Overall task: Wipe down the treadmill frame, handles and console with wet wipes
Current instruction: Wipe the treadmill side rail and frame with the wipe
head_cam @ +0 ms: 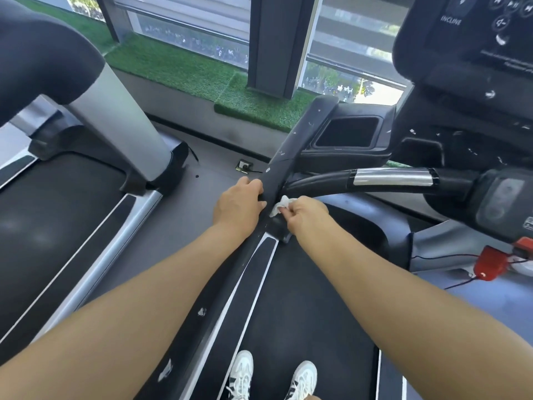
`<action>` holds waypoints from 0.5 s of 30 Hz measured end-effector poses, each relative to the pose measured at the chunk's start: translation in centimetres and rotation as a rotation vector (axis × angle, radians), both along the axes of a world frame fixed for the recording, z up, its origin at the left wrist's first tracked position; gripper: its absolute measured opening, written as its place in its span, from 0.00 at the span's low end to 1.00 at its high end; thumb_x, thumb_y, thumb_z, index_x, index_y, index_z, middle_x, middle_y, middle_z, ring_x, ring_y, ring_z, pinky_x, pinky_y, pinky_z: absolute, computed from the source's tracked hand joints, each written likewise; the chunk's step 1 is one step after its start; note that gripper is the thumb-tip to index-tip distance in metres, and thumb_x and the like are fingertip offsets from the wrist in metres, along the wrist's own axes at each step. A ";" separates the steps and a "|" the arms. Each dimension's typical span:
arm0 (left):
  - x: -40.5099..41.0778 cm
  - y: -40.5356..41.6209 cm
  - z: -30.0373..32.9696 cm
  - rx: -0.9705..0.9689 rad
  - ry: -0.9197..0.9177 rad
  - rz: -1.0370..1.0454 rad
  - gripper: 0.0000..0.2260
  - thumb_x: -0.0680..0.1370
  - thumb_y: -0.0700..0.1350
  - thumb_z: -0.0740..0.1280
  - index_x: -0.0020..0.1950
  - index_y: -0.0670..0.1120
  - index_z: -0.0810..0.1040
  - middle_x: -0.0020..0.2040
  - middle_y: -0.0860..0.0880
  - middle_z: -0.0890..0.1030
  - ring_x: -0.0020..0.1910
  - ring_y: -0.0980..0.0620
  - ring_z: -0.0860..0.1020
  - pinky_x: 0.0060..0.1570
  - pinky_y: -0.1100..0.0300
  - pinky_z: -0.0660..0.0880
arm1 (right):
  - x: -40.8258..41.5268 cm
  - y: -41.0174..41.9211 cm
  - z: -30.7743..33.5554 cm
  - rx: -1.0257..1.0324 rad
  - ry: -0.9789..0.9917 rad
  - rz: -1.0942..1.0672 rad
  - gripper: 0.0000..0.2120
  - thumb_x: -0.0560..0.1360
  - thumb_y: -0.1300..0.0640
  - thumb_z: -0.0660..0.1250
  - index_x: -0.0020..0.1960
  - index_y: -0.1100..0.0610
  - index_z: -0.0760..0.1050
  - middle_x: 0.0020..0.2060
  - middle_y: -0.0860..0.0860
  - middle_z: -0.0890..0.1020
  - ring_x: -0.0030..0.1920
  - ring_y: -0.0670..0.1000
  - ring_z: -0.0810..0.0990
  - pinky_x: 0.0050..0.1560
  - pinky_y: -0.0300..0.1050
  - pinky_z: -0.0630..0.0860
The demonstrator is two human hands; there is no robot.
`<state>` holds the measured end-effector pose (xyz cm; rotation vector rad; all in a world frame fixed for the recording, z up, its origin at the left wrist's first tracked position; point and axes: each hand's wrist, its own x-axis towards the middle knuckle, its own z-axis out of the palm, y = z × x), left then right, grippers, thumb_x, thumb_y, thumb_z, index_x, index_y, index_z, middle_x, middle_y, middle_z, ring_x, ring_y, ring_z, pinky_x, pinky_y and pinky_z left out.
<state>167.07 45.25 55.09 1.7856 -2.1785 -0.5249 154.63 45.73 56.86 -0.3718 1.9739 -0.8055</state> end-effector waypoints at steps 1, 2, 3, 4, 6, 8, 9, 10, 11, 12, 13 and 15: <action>0.0 0.0 0.1 0.004 -0.004 0.001 0.10 0.79 0.48 0.63 0.58 0.46 0.72 0.56 0.47 0.74 0.51 0.42 0.75 0.43 0.55 0.67 | -0.1 -0.1 -0.5 -0.054 0.054 0.104 0.19 0.84 0.56 0.50 0.68 0.64 0.69 0.56 0.59 0.75 0.58 0.52 0.75 0.51 0.35 0.72; -0.1 0.0 0.1 0.008 -0.010 -0.002 0.10 0.80 0.48 0.63 0.58 0.46 0.72 0.56 0.47 0.74 0.51 0.42 0.75 0.43 0.55 0.67 | 0.1 -0.1 0.2 -0.054 -0.218 -0.089 0.18 0.83 0.60 0.50 0.69 0.64 0.66 0.58 0.60 0.73 0.63 0.56 0.72 0.50 0.38 0.74; -0.1 0.0 0.2 0.011 -0.016 -0.005 0.09 0.80 0.48 0.63 0.58 0.46 0.72 0.56 0.47 0.74 0.50 0.42 0.75 0.43 0.55 0.67 | 0.2 -0.3 0.6 -0.103 -0.554 -0.272 0.19 0.82 0.66 0.51 0.71 0.66 0.62 0.63 0.62 0.71 0.64 0.58 0.71 0.46 0.37 0.76; -0.1 0.0 0.2 0.019 -0.023 -0.010 0.09 0.80 0.48 0.62 0.59 0.46 0.72 0.56 0.47 0.74 0.50 0.42 0.75 0.43 0.55 0.67 | 0.6 -0.1 1.7 -0.202 -0.701 -0.344 0.21 0.79 0.72 0.52 0.71 0.68 0.60 0.66 0.63 0.69 0.62 0.59 0.72 0.46 0.37 0.78; 0.0 -0.1 0.4 0.059 -0.025 -0.015 0.10 0.80 0.47 0.61 0.60 0.47 0.73 0.58 0.48 0.73 0.52 0.43 0.75 0.44 0.55 0.67 | -0.1 1.2 2.4 -0.228 -0.605 -0.286 0.23 0.73 0.79 0.55 0.68 0.71 0.63 0.63 0.66 0.72 0.62 0.62 0.75 0.55 0.47 0.76; 0.3 -0.4 0.7 0.121 0.013 0.008 0.10 0.80 0.47 0.60 0.60 0.49 0.74 0.59 0.49 0.74 0.55 0.44 0.75 0.47 0.55 0.69 | -0.1 2.3 4.0 -0.229 -0.556 -0.179 0.22 0.72 0.80 0.56 0.65 0.72 0.67 0.61 0.67 0.75 0.62 0.62 0.75 0.55 0.49 0.76; 0.5 -0.4 1.1 0.141 0.048 0.033 0.10 0.81 0.47 0.60 0.59 0.50 0.76 0.59 0.50 0.75 0.55 0.45 0.75 0.48 0.55 0.70 | -0.2 2.5 4.4 -0.233 -0.553 -0.133 0.19 0.72 0.79 0.56 0.62 0.73 0.70 0.59 0.67 0.76 0.60 0.62 0.77 0.51 0.46 0.78; 0.5 -0.6 1.4 0.155 0.091 0.065 0.09 0.81 0.48 0.59 0.57 0.51 0.77 0.57 0.50 0.76 0.55 0.46 0.76 0.49 0.55 0.71 | -0.4 2.5 4.8 -0.251 -0.553 -0.093 0.15 0.73 0.79 0.55 0.56 0.72 0.74 0.54 0.68 0.79 0.54 0.61 0.80 0.45 0.42 0.79; 0.4 -0.6 1.8 0.171 0.148 0.097 0.09 0.81 0.48 0.59 0.54 0.51 0.78 0.56 0.51 0.78 0.54 0.46 0.76 0.49 0.55 0.72 | -0.6 2.5 5.4 -0.284 -0.542 -0.050 0.13 0.73 0.78 0.54 0.48 0.70 0.77 0.47 0.66 0.80 0.45 0.58 0.82 0.38 0.39 0.80; 0.3 -0.8 2.3 0.203 0.232 0.127 0.08 0.80 0.49 0.59 0.51 0.50 0.78 0.53 0.51 0.79 0.52 0.47 0.77 0.49 0.56 0.73 | -0.9 2.6 5.9 -0.307 -0.529 -0.030 0.14 0.73 0.78 0.54 0.43 0.69 0.76 0.41 0.63 0.79 0.38 0.55 0.81 0.36 0.38 0.79; 0.1 -0.8 2.8 0.250 0.349 0.158 0.09 0.80 0.50 0.60 0.49 0.49 0.78 0.50 0.50 0.81 0.50 0.46 0.78 0.49 0.55 0.74 | -0.9 2.6 6.4 -0.331 -0.503 -0.014 0.13 0.74 0.78 0.53 0.44 0.69 0.76 0.39 0.61 0.78 0.35 0.54 0.79 0.39 0.39 0.78; -0.3 -0.8 4.2 0.371 0.616 0.205 0.12 0.80 0.53 0.61 0.49 0.46 0.79 0.47 0.49 0.82 0.47 0.49 0.79 0.49 0.55 0.75 | -1.0 2.6 7.6 -0.380 -0.462 0.037 0.14 0.75 0.77 0.54 0.55 0.70 0.75 0.44 0.60 0.78 0.40 0.55 0.78 0.48 0.43 0.76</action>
